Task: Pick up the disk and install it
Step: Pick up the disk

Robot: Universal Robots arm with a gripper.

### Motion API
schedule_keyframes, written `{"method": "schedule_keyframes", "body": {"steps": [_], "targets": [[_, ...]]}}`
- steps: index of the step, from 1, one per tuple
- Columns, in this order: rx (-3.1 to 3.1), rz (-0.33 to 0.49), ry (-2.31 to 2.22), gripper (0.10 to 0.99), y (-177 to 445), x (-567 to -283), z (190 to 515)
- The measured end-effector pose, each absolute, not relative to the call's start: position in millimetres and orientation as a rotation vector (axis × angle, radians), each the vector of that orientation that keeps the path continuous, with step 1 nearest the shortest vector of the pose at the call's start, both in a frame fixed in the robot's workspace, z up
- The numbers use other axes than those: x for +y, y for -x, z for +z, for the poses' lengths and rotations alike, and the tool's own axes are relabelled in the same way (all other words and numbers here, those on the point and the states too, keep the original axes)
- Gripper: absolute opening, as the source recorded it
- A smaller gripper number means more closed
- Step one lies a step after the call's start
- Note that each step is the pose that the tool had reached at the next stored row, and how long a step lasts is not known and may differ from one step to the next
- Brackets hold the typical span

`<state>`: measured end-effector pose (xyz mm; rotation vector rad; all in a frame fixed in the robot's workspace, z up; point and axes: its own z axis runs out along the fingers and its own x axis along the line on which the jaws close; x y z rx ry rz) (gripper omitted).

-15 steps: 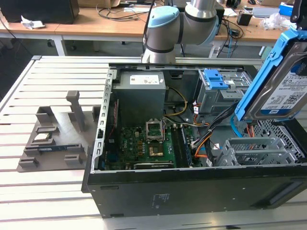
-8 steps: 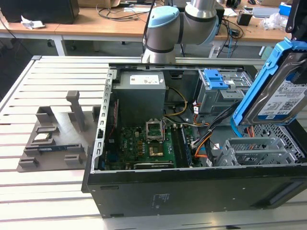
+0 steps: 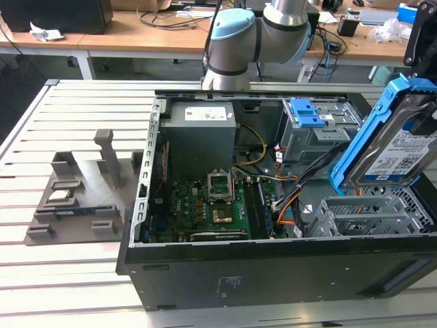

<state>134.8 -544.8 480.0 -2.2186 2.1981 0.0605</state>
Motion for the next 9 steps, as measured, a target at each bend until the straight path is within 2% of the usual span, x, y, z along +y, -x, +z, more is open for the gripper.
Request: {"method": "schedule_keyframes", "body": {"steps": [9], "targets": [[2.281,0.011,2.181,0.361,-143.4,-545.0,467.1]]}}
